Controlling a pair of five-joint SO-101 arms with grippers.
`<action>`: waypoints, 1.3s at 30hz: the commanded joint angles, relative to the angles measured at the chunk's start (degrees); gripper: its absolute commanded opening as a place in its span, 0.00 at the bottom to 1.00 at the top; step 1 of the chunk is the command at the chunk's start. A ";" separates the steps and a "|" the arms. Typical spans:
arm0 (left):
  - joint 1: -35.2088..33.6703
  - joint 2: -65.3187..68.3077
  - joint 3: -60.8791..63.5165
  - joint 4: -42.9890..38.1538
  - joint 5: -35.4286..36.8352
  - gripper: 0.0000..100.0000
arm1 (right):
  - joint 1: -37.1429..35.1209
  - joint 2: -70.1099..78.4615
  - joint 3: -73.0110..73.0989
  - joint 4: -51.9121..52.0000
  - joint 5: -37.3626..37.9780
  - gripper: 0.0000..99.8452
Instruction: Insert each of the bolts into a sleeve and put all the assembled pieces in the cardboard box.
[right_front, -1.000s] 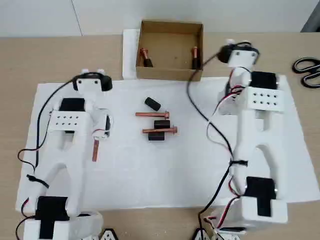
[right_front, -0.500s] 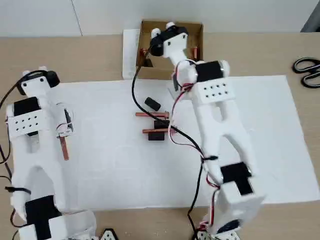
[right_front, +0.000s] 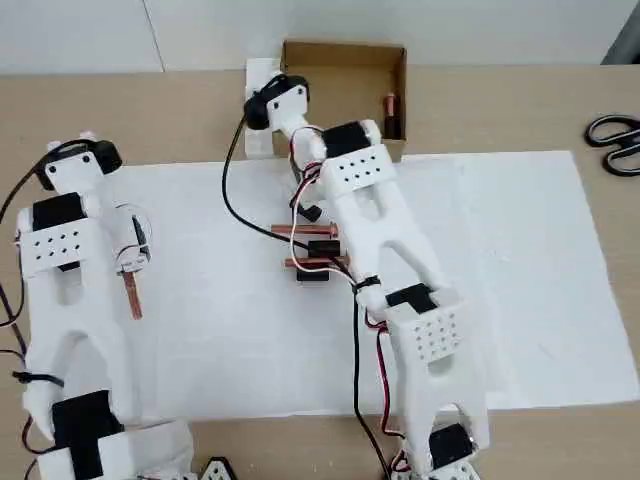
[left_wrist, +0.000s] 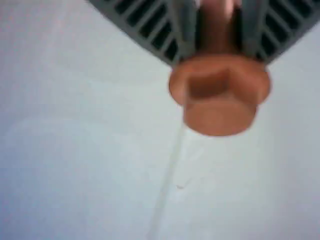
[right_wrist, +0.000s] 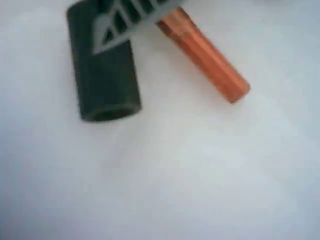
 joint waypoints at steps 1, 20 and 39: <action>0.44 -1.14 -2.24 -1.14 0.18 0.01 | -0.57 1.80 -5.19 -0.75 0.00 0.23; 0.44 -1.14 -1.01 -1.85 0.18 0.01 | -1.27 7.52 -7.82 -0.13 -1.67 0.23; 0.44 -1.14 -1.01 -1.85 0.18 0.01 | -3.91 6.90 -9.67 4.35 -2.55 0.23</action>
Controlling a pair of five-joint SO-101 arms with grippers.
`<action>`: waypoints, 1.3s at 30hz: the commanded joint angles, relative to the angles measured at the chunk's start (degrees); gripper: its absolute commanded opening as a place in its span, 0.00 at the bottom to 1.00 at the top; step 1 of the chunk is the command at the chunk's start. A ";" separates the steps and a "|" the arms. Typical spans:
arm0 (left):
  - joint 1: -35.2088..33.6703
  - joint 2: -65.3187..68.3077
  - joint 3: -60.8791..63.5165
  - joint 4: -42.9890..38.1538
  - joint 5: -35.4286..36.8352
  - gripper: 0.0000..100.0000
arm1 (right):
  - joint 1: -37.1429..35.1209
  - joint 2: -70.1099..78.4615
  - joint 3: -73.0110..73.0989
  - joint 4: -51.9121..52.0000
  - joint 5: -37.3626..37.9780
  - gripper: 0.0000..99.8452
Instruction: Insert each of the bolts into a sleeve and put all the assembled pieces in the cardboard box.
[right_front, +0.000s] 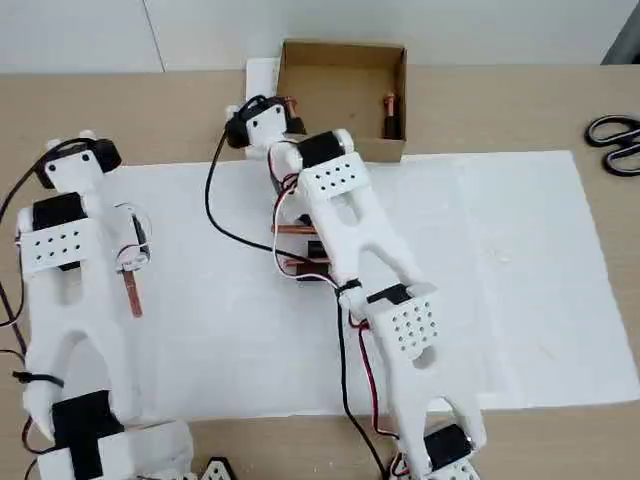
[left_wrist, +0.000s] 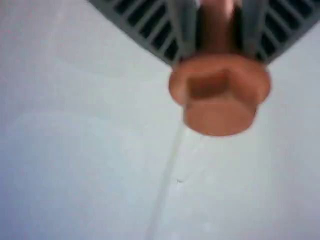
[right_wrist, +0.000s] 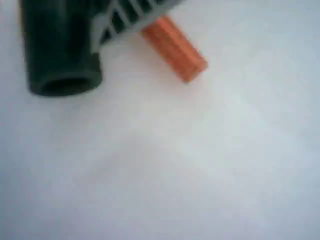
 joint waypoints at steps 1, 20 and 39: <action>0.44 -1.14 -1.01 -1.14 0.18 0.01 | -0.66 0.04 -2.02 -0.13 -0.79 0.23; 0.44 -1.14 -1.01 -1.14 0.26 0.01 | -0.66 4.97 -2.02 -1.71 -0.62 0.02; 2.55 -1.05 -1.10 -0.53 0.00 0.01 | 7.60 -8.31 -25.67 17.80 -0.44 0.00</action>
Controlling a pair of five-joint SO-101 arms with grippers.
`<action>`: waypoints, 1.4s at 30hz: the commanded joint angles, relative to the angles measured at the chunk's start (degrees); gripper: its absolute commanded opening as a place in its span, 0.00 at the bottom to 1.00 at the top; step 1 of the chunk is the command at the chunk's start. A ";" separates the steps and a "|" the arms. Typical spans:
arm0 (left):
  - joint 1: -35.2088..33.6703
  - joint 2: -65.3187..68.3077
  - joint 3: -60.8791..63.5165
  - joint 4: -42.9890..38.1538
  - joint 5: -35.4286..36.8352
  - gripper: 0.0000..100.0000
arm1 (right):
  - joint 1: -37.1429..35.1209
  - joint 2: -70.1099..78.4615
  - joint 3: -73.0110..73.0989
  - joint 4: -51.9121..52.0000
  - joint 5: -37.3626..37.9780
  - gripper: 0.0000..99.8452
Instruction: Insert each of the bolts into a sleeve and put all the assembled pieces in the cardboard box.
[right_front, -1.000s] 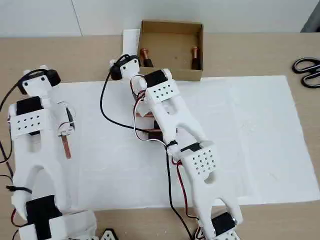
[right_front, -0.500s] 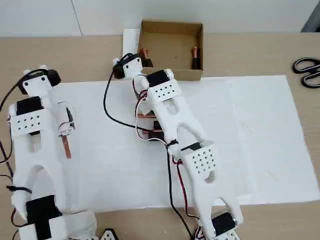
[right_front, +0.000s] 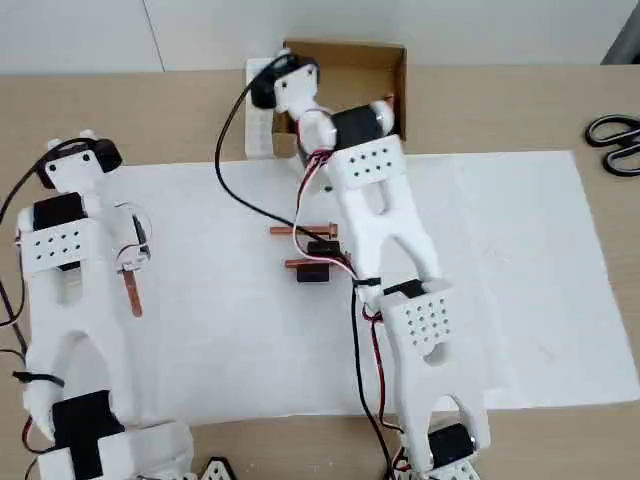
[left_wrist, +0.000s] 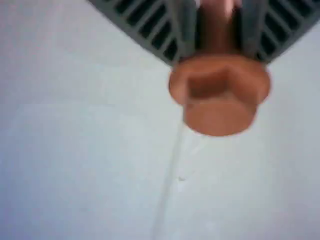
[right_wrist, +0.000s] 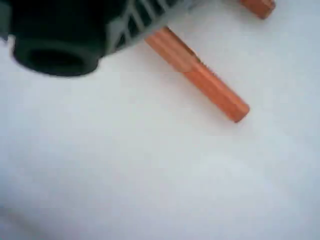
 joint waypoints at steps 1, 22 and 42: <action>3.34 -1.05 -1.36 0.44 -0.09 0.01 | 2.51 -8.40 -5.10 2.68 -0.44 0.00; 8.97 -1.14 -7.43 10.29 -3.52 0.01 | 9.27 -77.93 46.86 1.63 -0.18 0.00; 24.35 -20.75 -8.57 2.11 6.68 0.01 | 14.99 -110.81 106.20 -39.96 -6.95 0.00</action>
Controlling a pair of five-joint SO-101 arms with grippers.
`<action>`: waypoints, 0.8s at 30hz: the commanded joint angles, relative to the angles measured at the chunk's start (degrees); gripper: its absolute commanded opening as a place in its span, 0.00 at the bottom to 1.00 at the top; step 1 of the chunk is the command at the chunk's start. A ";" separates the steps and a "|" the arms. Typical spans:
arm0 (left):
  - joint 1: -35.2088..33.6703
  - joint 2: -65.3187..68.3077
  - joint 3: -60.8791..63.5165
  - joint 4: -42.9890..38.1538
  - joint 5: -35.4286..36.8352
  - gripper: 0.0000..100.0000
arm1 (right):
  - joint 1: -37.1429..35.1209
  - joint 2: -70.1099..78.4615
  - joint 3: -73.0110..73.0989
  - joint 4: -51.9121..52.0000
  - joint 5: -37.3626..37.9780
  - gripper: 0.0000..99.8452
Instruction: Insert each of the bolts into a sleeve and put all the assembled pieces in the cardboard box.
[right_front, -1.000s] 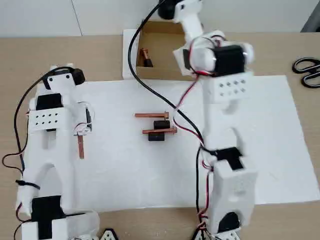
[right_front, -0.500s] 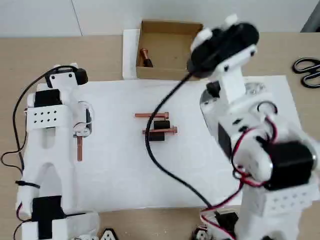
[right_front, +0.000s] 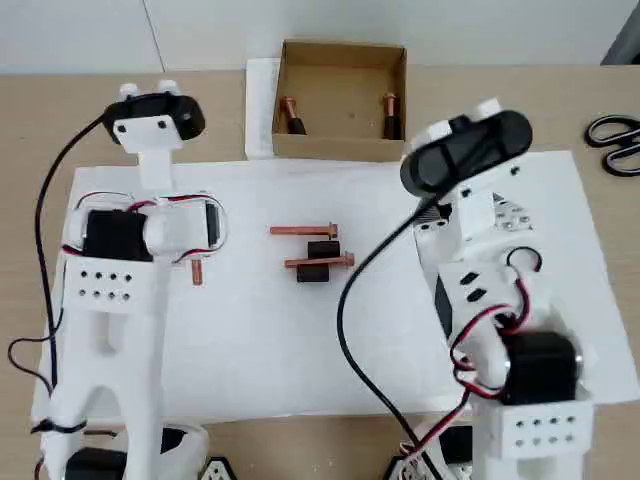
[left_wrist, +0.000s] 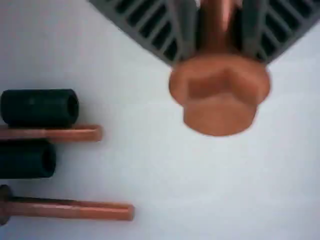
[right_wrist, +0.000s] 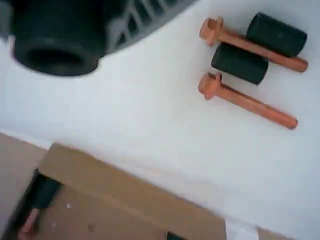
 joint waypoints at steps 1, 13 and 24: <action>2.90 -4.04 -3.12 -1.93 0.53 0.01 | 0.22 -7.25 9.41 -11.30 -5.80 0.00; 5.01 -7.47 -3.12 -7.47 2.90 0.01 | -3.91 -29.14 43.25 -39.69 -13.54 0.00; 13.54 -8.00 -3.30 -9.76 7.65 0.01 | -10.86 -31.25 53.54 -44.00 -13.89 0.00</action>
